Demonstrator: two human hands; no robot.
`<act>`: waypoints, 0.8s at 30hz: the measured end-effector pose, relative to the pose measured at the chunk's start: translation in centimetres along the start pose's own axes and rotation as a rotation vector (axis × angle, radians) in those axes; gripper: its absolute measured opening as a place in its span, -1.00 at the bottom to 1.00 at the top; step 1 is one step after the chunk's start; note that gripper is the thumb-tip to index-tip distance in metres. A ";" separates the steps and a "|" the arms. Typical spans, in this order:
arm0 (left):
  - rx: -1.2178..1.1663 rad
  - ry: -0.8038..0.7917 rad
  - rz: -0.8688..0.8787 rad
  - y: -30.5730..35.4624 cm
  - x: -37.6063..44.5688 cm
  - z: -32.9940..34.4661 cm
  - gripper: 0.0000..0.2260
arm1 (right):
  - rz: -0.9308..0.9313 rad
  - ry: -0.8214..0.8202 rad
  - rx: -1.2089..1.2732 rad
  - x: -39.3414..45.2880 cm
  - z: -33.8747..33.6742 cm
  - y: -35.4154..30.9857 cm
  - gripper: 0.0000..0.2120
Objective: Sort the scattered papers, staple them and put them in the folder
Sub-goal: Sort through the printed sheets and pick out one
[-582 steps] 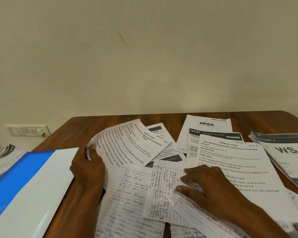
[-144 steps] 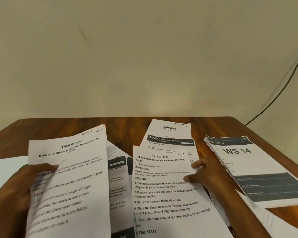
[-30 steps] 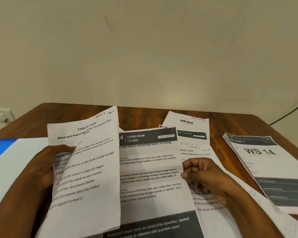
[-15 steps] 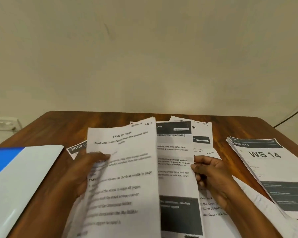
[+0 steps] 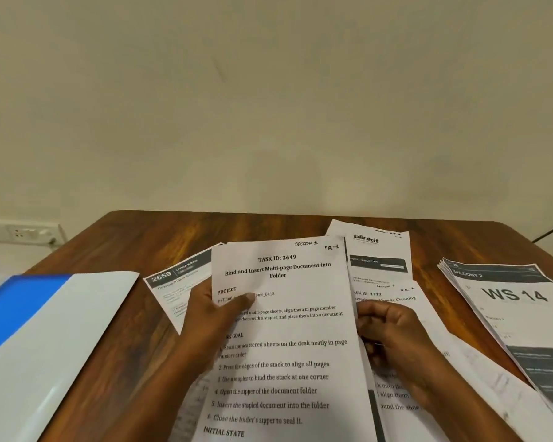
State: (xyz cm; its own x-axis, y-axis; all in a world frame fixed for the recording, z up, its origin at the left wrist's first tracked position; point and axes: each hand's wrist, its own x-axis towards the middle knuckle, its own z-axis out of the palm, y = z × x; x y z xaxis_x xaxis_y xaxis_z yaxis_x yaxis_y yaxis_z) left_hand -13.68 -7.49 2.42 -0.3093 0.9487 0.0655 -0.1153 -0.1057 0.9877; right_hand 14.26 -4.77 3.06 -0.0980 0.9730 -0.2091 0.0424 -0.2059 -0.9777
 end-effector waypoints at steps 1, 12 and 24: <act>0.003 0.000 0.009 0.0 -0.1 0.0 -0.75 | -0.010 0.001 -0.015 0.0 0.0 0.1 -0.81; 0.137 0.049 0.101 -0.5 -0.6 0.8 -0.12 | -0.226 0.218 -0.257 -0.9 2.1 0.7 -0.76; 0.067 -0.186 -0.209 -1.1 -0.6 1.2 -0.72 | -0.228 0.198 -0.451 -1.6 2.8 1.4 -0.82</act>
State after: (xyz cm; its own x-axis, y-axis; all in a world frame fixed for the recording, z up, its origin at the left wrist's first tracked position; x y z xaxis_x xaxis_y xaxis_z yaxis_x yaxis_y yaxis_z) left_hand -12.23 -7.54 1.50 -0.1060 0.9869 -0.1213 -0.0937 0.1116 0.9893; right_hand 11.73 -6.85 1.97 0.0329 0.9978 0.0575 0.4685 0.0354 -0.8828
